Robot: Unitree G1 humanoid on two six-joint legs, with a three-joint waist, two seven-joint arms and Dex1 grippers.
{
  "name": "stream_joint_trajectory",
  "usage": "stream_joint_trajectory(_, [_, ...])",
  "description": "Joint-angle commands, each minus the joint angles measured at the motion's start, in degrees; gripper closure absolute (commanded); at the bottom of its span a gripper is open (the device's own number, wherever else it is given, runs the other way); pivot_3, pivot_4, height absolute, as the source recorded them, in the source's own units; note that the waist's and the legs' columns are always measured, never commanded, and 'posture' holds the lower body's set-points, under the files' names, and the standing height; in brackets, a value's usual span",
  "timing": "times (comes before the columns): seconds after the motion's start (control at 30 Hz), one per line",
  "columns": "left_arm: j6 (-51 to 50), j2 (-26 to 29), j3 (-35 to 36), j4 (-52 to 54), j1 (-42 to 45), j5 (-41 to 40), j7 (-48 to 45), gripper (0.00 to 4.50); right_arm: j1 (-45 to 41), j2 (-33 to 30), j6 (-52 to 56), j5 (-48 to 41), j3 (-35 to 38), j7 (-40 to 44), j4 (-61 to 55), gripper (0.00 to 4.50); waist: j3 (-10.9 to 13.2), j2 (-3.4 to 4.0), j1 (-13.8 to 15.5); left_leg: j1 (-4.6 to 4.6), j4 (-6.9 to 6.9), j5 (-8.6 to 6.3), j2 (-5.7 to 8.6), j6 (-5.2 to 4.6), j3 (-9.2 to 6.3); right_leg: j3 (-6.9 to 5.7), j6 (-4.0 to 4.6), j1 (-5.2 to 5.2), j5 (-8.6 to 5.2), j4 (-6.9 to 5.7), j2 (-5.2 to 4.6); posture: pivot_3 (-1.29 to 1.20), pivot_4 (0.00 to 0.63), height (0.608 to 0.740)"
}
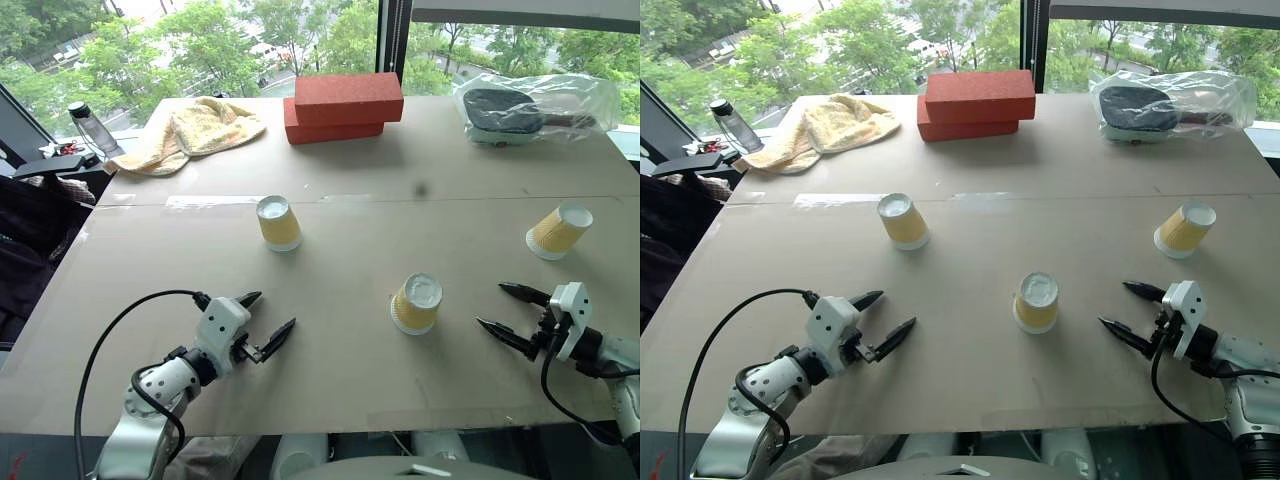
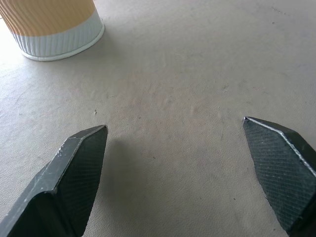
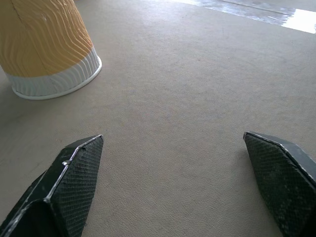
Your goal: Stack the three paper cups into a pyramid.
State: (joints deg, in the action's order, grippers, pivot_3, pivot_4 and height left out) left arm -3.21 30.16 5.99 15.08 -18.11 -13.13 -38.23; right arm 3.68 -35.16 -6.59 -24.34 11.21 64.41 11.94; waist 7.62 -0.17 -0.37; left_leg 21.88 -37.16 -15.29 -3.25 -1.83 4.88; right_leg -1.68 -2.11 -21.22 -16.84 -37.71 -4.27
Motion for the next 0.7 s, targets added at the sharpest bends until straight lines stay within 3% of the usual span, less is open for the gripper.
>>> stream_joint_trajectory(0.03, [0.0,0.8,-1.0,-1.1,-0.7,-0.2,-2.1,0.02,1.1,-0.6,-0.2,-0.9,1.5,0.3,-1.8,0.0,0.0,0.0,0.0,0.0,0.0,0.0,0.0,0.0,0.0,0.0,0.0,0.0,0.0,0.0,0.0,0.0,0.15,0.73])
stream_joint_trajectory(0.7, [2.4,1.1,-0.4,-3.5,0.9,-0.9,-5.1,0.02,3.3,-1.0,-0.6,-1.4,1.3,1.4,-4.1,0.0,0.0,-0.06,0.2,0.03,0.0,0.0,0.0,-0.01,-0.01,-0.02,0.0,-0.01,0.0,0.0,-0.01,0.0,0.15,0.73])
